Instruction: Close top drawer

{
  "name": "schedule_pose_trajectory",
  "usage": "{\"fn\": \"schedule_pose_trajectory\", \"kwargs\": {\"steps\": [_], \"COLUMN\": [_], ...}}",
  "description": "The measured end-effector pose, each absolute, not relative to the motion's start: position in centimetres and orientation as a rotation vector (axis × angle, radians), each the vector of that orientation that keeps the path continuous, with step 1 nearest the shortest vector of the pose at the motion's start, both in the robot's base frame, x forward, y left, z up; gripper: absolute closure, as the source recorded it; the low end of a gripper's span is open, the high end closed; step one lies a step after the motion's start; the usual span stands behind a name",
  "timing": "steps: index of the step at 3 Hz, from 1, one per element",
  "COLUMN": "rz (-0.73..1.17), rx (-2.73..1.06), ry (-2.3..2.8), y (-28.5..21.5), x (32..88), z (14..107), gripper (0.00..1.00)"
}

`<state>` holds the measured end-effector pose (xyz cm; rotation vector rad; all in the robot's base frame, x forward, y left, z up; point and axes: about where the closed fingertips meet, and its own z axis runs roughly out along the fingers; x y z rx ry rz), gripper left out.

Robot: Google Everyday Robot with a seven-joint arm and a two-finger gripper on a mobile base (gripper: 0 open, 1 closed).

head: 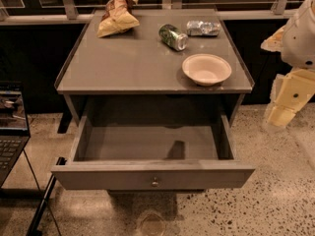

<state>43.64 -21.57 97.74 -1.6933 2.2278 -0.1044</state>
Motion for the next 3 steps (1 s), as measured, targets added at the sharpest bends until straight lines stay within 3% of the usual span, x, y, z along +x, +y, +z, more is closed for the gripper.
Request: {"fn": "schedule_pose_trajectory", "kwargs": {"steps": [1, 3], "rz": [-0.129, -0.092], "rx": [-1.599, -1.32], "ry": [2.218, 2.197], "y": [-21.2, -18.8], "x": [42.6, 39.1], "z": [97.7, 93.2], "gripper": [0.09, 0.0]}}
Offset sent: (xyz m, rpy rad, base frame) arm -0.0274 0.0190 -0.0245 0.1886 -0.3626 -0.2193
